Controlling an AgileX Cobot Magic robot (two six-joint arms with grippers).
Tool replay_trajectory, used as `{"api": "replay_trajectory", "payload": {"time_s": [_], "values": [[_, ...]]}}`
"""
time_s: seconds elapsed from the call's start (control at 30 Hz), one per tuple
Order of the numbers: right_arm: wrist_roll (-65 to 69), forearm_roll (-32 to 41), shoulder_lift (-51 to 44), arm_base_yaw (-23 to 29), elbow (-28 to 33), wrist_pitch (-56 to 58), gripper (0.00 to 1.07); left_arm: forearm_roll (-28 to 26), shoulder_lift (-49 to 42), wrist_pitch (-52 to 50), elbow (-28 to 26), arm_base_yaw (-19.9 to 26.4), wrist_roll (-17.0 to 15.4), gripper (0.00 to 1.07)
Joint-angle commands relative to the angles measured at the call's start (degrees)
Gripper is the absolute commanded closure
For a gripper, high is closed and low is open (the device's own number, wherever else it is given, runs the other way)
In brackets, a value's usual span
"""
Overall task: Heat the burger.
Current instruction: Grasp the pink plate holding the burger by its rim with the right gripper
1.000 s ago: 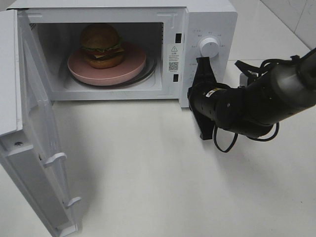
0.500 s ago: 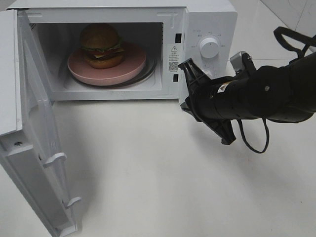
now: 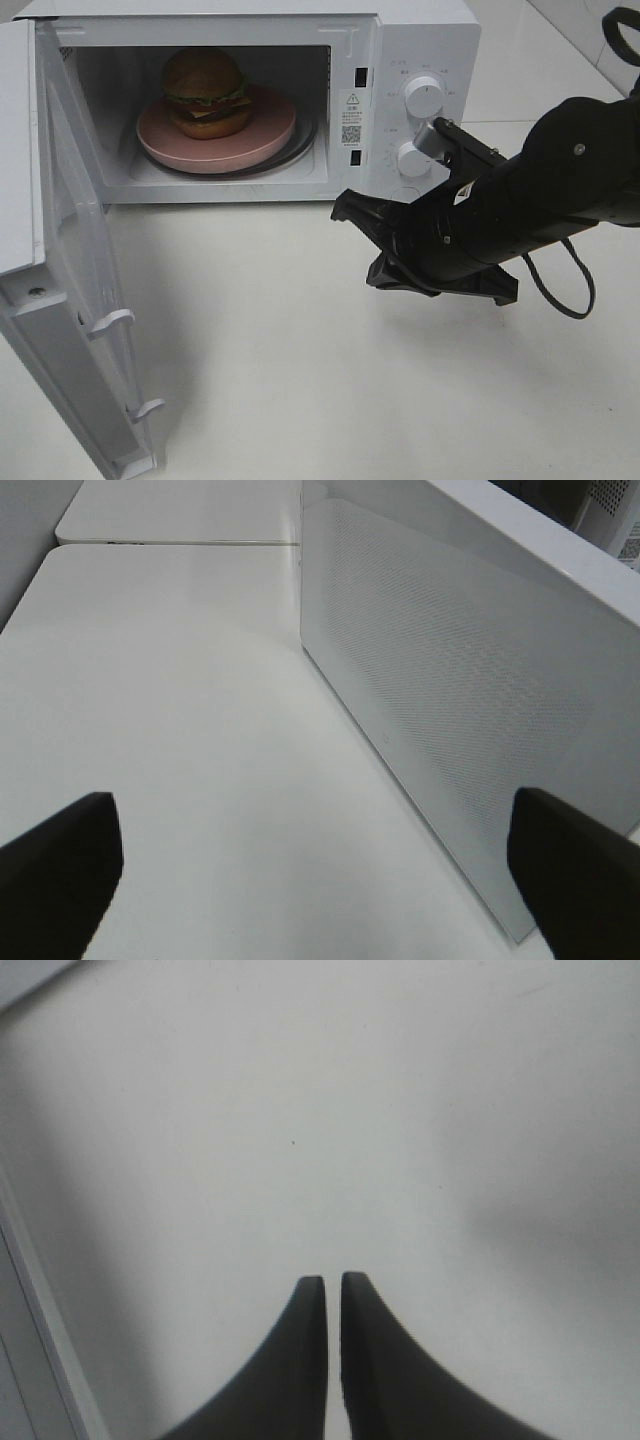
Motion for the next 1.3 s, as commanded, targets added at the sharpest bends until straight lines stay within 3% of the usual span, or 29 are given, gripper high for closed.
{"api": "replay_trajectory", "payload": {"time_s": [0.03,0.13,0.3,0.4,0.47,0.57,0.83,0.9,1.03,1.1,1.3], "values": [[-8.0,-1.7,-2.4,0.1,0.0,5.8,1.02,-0.2,-1.1,-0.5,0.2,-0.1,0.0,0.04],[-9.0,-2.5,-2.8,0.1,0.0,6.8,1.02,-0.2,-1.1,-0.5,0.2,-0.1,0.0,0.04],[-11.9,-15.8,-5.5,0.1,-0.6,15.1,0.99,-0.2,-1.1,-0.5,0.2,-0.1,0.0,0.04],[-12.3,-18.0,-5.7,0.1,-1.1,17.0,0.99,-0.2,-1.1,-0.5,0.2,-0.1,0.0,0.04],[-15.0,-24.5,-5.8,0.1,-4.2,24.7,0.98,-0.2,-1.1,-0.5,0.2,-0.1,0.0,0.04],[-19.8,-27.2,-6.0,0.1,-7.1,31.2,0.97,-0.2,-1.1,-0.5,0.2,-0.1,0.0,0.04],[-36.1,-28.0,-6.0,0.1,-12.4,38.8,0.96,-0.2,-1.1,-0.5,0.2,-0.1,0.0,0.04],[-51.2,-28.0,-6.0,0.1,-14.7,41.7,0.95,-0.2,-1.1,-0.5,0.2,-0.1,0.0,0.04],[-63.5,-28.0,-6.0,0.1,-16.3,42.3,0.94,-0.2,-1.1,-0.5,0.2,-0.1,0.0,0.04],[-76.6,-28.0,-6.0,0.1,-17.4,42.1,0.93,-0.2,-1.1,-0.5,0.2,-0.1,0.0,0.04],[-91.8,-28.8,-6.0,0.1,-18.0,40.6,0.91,-0.2,-1.1,-0.5,0.2,-0.1,0.0,0.04]]}}
